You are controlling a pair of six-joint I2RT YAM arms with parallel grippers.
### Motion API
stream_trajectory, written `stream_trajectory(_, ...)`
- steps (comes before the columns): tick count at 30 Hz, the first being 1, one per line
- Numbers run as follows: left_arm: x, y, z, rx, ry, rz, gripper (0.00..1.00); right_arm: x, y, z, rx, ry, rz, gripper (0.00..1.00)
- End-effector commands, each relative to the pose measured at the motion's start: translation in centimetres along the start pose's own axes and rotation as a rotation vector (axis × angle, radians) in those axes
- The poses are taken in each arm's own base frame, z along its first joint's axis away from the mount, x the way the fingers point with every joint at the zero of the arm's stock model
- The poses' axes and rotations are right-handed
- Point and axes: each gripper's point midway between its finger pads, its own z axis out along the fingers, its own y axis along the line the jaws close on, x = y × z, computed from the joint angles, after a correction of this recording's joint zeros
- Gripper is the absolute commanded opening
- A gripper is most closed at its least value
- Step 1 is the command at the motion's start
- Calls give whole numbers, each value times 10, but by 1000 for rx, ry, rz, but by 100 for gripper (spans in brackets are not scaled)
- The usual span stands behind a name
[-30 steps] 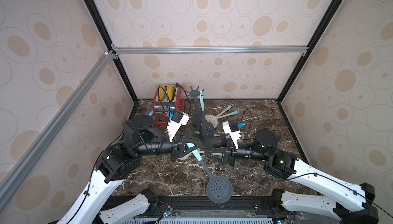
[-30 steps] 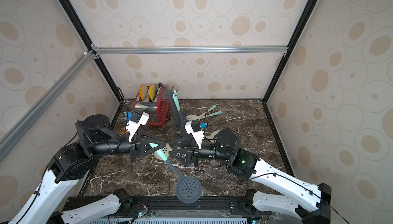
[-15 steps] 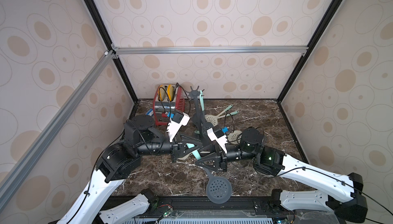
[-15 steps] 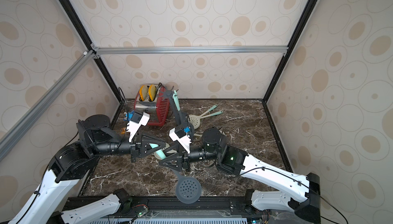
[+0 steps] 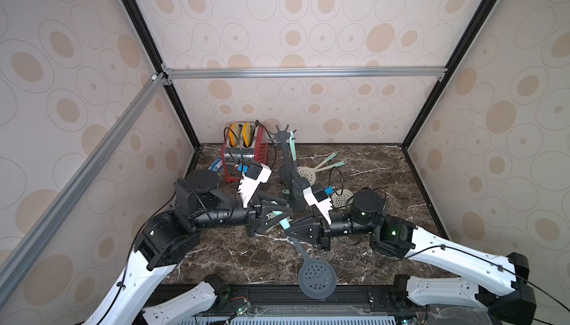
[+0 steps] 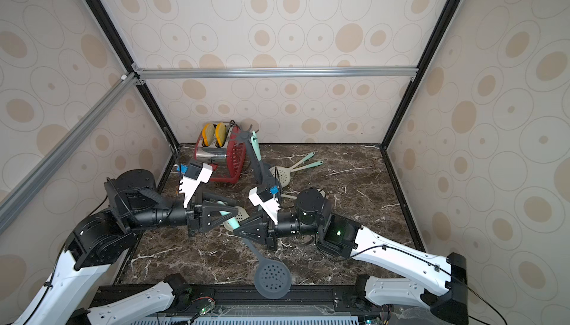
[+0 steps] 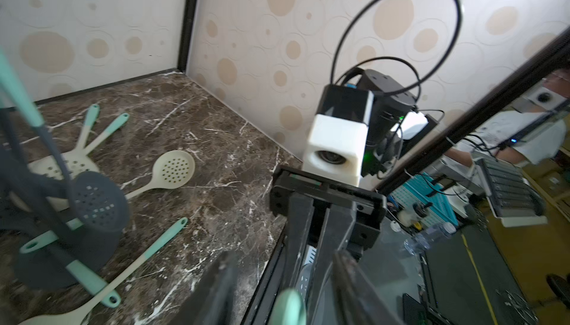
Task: Hang the skimmer on the kitchen utensil rack
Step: Pick up the skimmer from the center of the board, then hang the skimmer on the rack.
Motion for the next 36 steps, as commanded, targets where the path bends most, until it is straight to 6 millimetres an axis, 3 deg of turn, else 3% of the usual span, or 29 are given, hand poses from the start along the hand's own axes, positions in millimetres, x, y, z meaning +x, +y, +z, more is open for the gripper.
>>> stream_trajectory(1,-16,20,-30,-214,-63,45,87,-1,-28,-21,154,-24,-22,0)
stream_trajectory(4,-27,38,-40,-353,-60,51,95,-11,-47,-34,134,-43,40,0)
stream_trajectory(10,-52,81,-43,-574,-45,-24,99,-34,-77,-41,85,6,141,0)
stream_trajectory(16,-85,110,-25,-574,-77,-122,99,-65,-114,-40,58,-23,215,0)
stream_trajectory(19,-100,138,-18,-582,-116,-234,99,-77,-132,-35,68,-31,258,0)
stream_trajectory(24,-123,179,-4,-495,-211,-395,97,-93,-147,-24,52,-36,291,0)
stream_trajectory(30,-143,196,17,-420,-222,-417,97,-99,-157,-15,36,-36,324,0)
stream_trajectory(36,-136,211,38,-375,-175,-448,80,-95,-165,-11,41,-27,353,0)
